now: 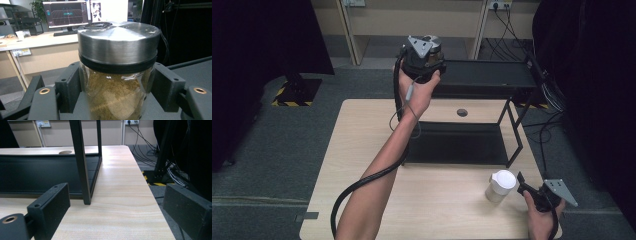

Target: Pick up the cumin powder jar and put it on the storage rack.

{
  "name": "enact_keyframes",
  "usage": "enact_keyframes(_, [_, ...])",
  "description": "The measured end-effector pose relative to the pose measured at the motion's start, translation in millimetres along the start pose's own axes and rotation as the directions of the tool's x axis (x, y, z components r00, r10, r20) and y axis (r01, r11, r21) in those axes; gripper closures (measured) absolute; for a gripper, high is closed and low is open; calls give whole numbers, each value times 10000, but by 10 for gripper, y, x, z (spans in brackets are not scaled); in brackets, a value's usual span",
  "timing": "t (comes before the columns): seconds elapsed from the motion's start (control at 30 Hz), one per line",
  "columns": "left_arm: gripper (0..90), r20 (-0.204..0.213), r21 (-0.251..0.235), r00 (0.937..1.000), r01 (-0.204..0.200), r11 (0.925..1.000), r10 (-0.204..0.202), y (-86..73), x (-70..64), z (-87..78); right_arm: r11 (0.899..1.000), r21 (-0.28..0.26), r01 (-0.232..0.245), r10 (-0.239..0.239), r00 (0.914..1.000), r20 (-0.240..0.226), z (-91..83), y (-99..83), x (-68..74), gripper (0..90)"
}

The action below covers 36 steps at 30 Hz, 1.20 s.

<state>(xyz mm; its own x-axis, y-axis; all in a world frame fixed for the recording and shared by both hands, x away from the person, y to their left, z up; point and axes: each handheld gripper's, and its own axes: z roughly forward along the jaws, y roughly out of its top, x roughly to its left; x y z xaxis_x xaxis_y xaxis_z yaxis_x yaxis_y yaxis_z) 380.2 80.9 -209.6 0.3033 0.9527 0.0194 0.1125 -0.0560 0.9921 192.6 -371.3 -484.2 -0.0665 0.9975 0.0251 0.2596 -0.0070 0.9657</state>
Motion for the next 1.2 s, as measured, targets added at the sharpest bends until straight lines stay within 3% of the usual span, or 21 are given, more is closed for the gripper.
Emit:
enact_keyframes(0.53, [298, 287, -102, 9993, 225, 9997, -222, -29, 83, 17, 10000, -6, 22, -22, 10000, -2, 2, 0, 3, 76])
enact_keyframes(0.67, [169, 237, -394, 9989, 405, 9984, -396, -55, 74, -34, 10000, -4, 33, -33, 10000, -4, 2, 0, 3, 76])
enact_keyframes(0.87, [27, 138, -1001, 9999, 75, 9949, -61, -159, 34, -164, 10000, -22, 19, -19, 10000, -26, 0, -3, -2, 75])
enact_keyframes(1.07, [0, -212, -1264, 9997, -170, 9918, 144, -243, -8, -283, 9999, -10, 100, -100, 10000, 1, 3, -1, 10, 75])
enact_keyframes(1.2, [0, 52, -1270, 9994, 356, 9913, -352, -260, 35, -350, 10000, -36, 43, -43, 10000, -5, 2, -6, 4, 76])
